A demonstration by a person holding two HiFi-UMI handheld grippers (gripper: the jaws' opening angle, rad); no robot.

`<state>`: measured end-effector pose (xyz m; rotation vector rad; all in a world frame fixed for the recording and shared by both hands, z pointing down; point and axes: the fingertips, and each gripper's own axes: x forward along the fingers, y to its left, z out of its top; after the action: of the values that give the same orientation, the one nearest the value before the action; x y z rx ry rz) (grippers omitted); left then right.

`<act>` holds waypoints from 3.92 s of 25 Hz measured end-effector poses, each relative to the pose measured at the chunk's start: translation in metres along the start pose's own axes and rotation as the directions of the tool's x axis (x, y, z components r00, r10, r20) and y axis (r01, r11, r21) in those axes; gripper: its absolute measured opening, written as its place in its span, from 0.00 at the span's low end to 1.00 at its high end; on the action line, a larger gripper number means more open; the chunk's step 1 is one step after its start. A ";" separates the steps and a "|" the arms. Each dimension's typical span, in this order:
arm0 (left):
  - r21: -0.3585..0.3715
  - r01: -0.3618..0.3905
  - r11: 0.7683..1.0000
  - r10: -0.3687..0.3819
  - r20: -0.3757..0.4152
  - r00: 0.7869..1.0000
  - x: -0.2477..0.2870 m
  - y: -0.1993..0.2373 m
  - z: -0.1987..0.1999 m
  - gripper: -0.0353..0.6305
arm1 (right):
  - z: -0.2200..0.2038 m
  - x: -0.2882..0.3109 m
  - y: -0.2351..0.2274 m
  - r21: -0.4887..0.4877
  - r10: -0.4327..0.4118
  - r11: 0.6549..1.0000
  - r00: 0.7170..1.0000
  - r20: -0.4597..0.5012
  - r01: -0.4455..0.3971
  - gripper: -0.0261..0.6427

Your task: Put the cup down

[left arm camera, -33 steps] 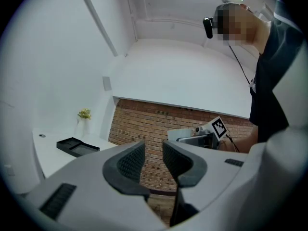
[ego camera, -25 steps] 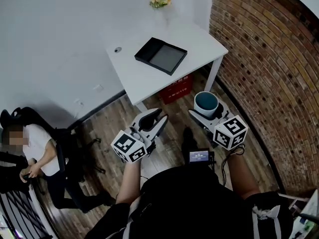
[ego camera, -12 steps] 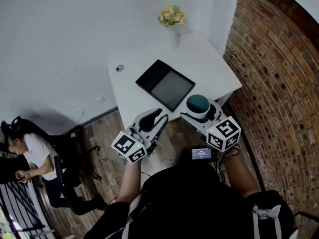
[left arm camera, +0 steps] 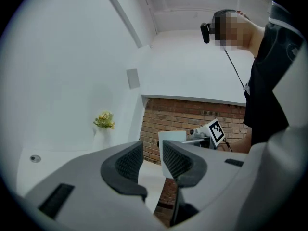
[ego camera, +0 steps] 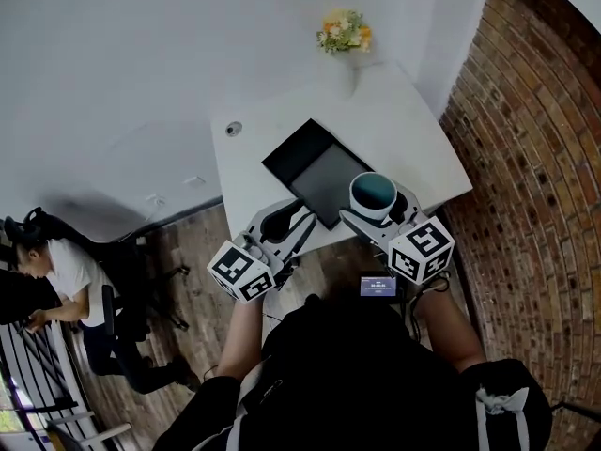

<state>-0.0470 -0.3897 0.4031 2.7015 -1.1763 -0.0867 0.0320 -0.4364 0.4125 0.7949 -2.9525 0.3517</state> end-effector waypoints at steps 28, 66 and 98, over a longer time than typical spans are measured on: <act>-0.019 -0.006 1.000 0.006 0.009 1.000 -0.026 0.039 0.004 0.24 | 0.007 0.046 0.013 -0.015 -0.011 1.000 1.000 -0.012 0.011 0.63; -0.090 -0.065 0.994 0.061 -0.038 0.997 -0.001 0.119 -0.015 0.24 | -0.116 0.313 -0.161 -0.102 -0.097 0.992 0.970 -0.221 0.076 0.63; -0.145 -0.106 0.984 0.123 0.111 0.986 -0.005 0.144 0.012 0.24 | -0.109 0.251 -0.145 -0.154 -0.106 0.984 0.986 -0.130 0.086 0.79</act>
<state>-0.1554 -0.4833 0.4195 2.5333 -1.3054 -0.3055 -0.1125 -0.6549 0.5784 0.8539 -2.7618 0.1707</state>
